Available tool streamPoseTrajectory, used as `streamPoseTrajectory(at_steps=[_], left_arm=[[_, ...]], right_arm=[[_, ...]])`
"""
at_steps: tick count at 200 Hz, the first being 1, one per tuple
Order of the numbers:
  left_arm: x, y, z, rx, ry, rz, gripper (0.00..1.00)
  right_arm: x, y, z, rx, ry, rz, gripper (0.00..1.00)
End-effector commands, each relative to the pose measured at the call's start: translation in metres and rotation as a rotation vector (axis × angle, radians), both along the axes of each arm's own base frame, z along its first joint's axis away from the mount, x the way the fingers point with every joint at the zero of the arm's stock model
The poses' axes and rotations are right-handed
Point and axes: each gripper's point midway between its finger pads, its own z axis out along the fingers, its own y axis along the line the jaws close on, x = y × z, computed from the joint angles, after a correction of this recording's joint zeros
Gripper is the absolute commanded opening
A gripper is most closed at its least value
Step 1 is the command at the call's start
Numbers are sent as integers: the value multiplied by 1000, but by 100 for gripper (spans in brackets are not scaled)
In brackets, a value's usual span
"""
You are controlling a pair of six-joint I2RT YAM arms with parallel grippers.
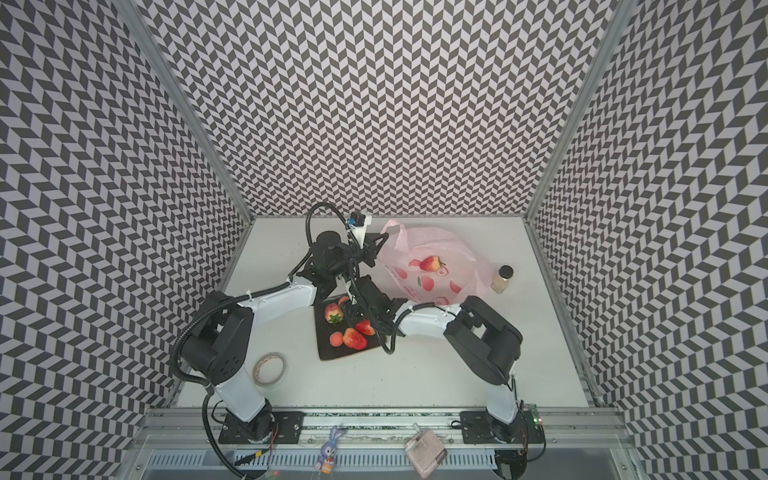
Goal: Take the fake fruits out of the plastic bag
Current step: 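Release the peach on the black tray and move the right gripper back to the bag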
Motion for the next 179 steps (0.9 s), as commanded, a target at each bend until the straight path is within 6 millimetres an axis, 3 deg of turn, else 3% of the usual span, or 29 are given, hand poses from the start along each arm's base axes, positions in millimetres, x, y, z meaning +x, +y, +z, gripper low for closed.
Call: streamPoseTrajectory(at_steps=[1, 46, 103, 153, 179], left_arm=[[-7, -2, 19, -23, -49, -20, 0], [-7, -3, 20, -24, -49, -25, 0], [-8, -4, 22, -27, -56, -31, 0], [-9, -5, 24, -31, -64, -37, 0], [-10, -4, 27, -35, -70, -37, 0]], right_arm=[[-5, -2, -23, -53, 32, 4, 45], [-6, -4, -18, -49, 29, 2, 49], [-15, -15, 50, 63, -46, -1, 52], [-36, -67, 98, 91, -135, -51, 50], [-35, -116, 113, 64, -180, -218, 47]])
